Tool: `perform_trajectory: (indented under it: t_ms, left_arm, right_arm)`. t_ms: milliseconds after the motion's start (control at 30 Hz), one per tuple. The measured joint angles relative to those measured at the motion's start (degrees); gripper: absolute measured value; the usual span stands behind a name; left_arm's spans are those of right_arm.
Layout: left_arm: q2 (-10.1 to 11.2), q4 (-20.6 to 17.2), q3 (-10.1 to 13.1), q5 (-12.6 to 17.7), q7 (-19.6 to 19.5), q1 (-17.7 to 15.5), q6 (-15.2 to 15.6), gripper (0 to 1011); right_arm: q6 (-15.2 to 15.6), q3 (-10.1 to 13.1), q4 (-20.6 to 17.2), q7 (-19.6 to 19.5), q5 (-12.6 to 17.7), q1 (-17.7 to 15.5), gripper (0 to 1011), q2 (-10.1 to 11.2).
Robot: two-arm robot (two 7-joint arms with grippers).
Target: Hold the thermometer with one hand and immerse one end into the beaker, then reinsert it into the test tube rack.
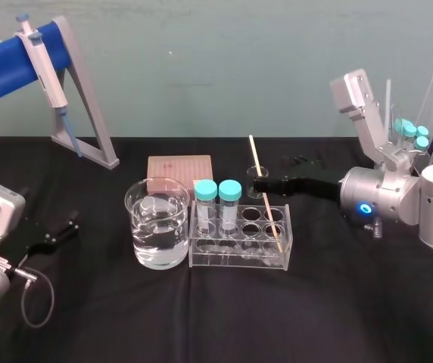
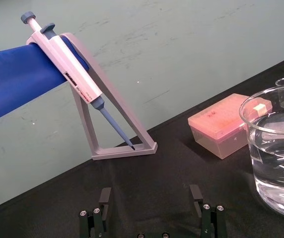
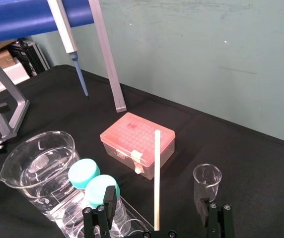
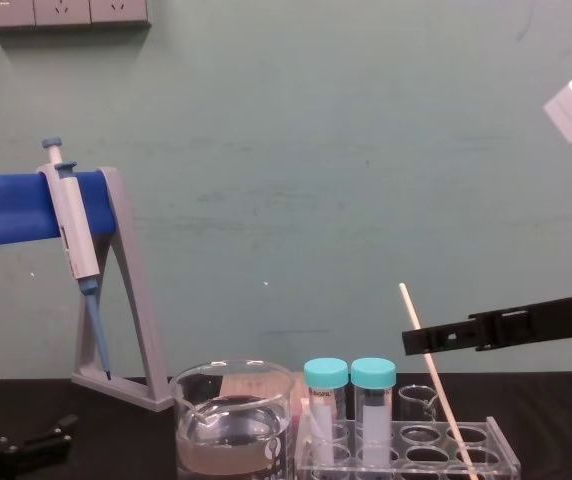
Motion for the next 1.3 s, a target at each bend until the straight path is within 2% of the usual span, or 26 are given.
perform_trajectory:
  t_ms: [500, 800, 1067, 1167, 1200, 1300]
  left_arm:
    - [0.0, 0.0, 0.0, 0.0, 0.0, 0.0, 0.0, 1004]
    - [0.0, 0.0, 0.0, 0.0, 0.0, 0.0, 0.0, 1004]
    - [0.0, 0.0, 0.0, 0.0, 0.0, 0.0, 0.0, 1004]
    - [0.0, 0.0, 0.0, 0.0, 0.0, 0.0, 0.0, 1004]
    - [0.0, 0.0, 0.0, 0.0, 0.0, 0.0, 0.0, 1004]
    - [0.0, 0.0, 0.0, 0.0, 0.0, 0.0, 0.0, 1004]
  right_arm:
    - [-1.0, 0.5, 3.55, -1.63, -3.22, 0.87, 1003, -3.78]
    - [-1.28, 1.59, 3.72, -2.17, -4.32, 0.69, 1003, -4.82]
    - [-0.88, 2.5, 5.04, -1.85, -4.85, 0.88, 867, -6.1]
    - [-0.68, 2.66, 6.0, -1.29, -4.87, 1.17, 742, -6.55]
    - [-0.67, 2.67, 6.17, -1.19, -4.88, 1.22, 742, -6.62]
    - [-0.69, 2.74, 6.86, -0.66, -4.96, 1.52, 624, -7.01]
